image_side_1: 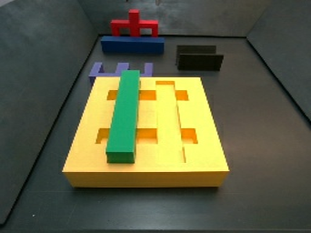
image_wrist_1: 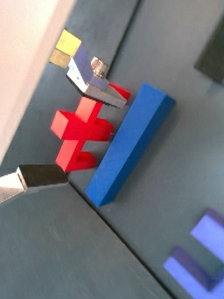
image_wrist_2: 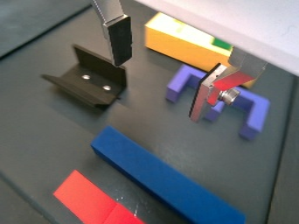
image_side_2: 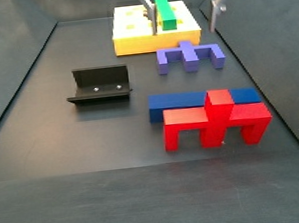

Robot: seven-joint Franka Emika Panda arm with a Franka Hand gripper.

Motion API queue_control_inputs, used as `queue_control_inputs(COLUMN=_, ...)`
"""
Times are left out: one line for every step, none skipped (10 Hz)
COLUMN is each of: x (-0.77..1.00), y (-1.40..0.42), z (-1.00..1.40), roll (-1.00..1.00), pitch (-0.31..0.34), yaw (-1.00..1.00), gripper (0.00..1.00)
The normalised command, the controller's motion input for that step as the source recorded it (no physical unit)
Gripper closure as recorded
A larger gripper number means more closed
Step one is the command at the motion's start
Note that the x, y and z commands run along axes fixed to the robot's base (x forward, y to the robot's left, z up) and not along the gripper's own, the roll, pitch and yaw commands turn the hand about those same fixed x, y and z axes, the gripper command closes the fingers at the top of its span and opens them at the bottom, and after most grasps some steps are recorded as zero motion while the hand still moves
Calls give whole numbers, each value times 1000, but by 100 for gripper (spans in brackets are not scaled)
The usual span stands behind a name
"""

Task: Pick up the blue object. Move up. Move to above the board. Insert the blue object.
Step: Pick up the blue object.

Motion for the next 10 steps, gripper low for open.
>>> queue_control_inputs(x=-263, y=103, z=-397, roll=0, pitch=-10, yaw=-866, gripper=0)
queue_control_inputs(x=-309, y=97, z=-400, roll=0, pitch=-7, yaw=-860, gripper=0)
queue_control_inputs(x=-329, y=97, z=-391, roll=0, pitch=-9, yaw=-846, gripper=0)
queue_control_inputs(x=-326, y=97, z=-377, roll=0, pitch=-11, yaw=-846, gripper=0)
queue_control_inputs(x=-323, y=97, z=-371, roll=0, pitch=-13, yaw=-851, gripper=0)
queue_control_inputs(x=-297, y=100, z=-351, roll=0, pitch=-11, yaw=-857, gripper=0)
queue_control_inputs(x=-86, y=214, z=-306, roll=0, pitch=0, yaw=-786, gripper=0)
queue_control_inputs(x=160, y=337, z=-237, roll=-4, pitch=14, yaw=-680, gripper=0)
queue_control_inputs(x=277, y=357, z=-266, roll=-1, pitch=40, yaw=-654, gripper=0)
queue_control_inputs(x=300, y=291, z=-257, roll=-21, pitch=30, yaw=-694, gripper=0)
